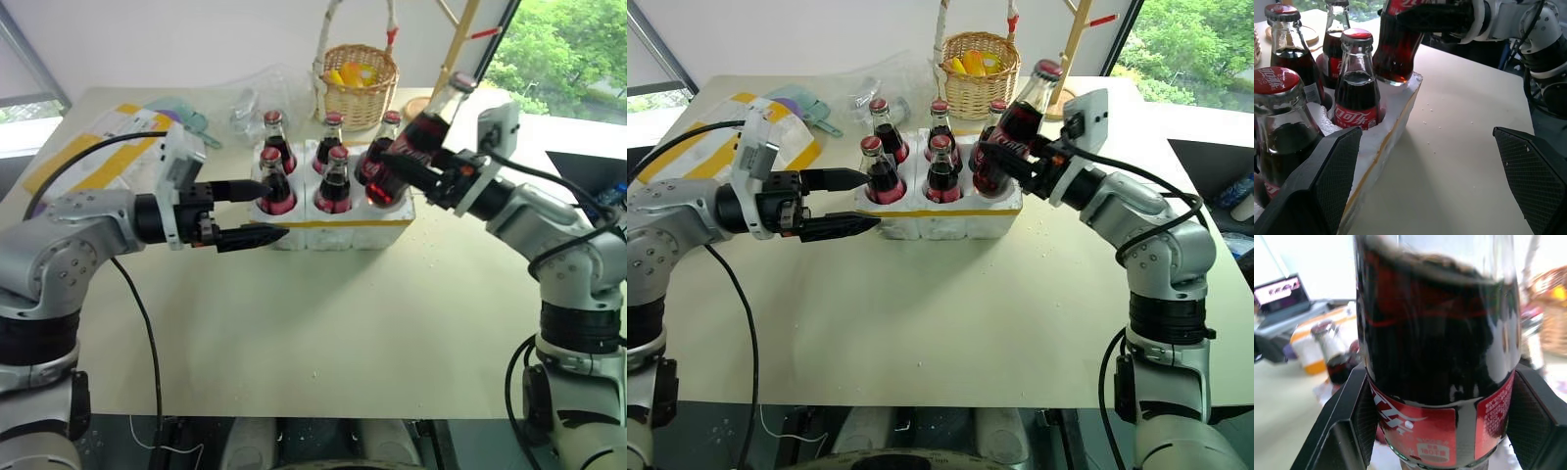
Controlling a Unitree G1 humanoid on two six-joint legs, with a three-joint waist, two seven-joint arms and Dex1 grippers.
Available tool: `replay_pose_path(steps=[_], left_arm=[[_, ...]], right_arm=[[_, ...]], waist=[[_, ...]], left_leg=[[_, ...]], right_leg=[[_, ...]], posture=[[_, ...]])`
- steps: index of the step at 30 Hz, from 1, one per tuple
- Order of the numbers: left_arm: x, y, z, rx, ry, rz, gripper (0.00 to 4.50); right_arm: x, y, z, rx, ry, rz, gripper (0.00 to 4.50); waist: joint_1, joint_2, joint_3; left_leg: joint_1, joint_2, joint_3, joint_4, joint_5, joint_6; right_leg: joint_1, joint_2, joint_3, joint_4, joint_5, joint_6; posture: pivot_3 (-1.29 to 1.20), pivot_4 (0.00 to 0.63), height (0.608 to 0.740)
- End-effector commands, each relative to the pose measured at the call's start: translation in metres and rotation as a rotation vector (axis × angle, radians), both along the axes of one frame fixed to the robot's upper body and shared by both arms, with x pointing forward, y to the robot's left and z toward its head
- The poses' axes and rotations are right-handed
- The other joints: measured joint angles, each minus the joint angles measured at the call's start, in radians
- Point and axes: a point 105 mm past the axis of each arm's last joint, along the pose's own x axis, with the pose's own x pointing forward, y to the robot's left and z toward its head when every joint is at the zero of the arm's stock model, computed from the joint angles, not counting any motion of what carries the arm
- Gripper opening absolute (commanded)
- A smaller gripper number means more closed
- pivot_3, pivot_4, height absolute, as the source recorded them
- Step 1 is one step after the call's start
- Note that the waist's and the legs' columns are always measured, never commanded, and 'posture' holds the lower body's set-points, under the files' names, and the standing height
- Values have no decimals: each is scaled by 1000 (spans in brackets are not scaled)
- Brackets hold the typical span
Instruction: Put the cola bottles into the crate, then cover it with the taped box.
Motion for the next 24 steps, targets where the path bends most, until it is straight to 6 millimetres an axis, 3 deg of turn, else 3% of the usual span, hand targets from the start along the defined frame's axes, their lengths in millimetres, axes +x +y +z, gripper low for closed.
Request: replay_pose_path(steps=[1, 9, 15, 24], left_arm=[[-5, 5, 14, -9, -69, 15, 4500], [-5, 4, 14, -24, -81, 29, 4500], [-5, 3, 15, -26, -89, 35, 4500], [-5, 3, 15, -26, -92, 44, 4500]], right_arm=[[-7, 9, 2, -55, -67, 34, 2789], [13, 18, -34, -185, -31, 18, 2789], [37, 13, -19, -64, -8, -50, 2789], [41, 2, -11, -8, 21, -73, 2789]], waist=[[3, 0, 0], [-3, -4, -2], [-16, -6, -4], [-15, -6, -3]], left_leg=[[0, 0, 0, 0, 0, 0], [6, 1, 1, 0, 0, 0], [9, 1, 0, 0, 0, 0], [0, 0, 0, -1, 0, 0]], right_leg=[[0, 0, 0, 0, 0, 0], [6, 1, 0, 0, 0, 0], [8, 1, 0, 0, 0, 0], [-1, -1, -1, 1, 0, 0]], posture=[[0, 150, 740], [0, 150, 740], [0, 150, 740], [0, 150, 740]])
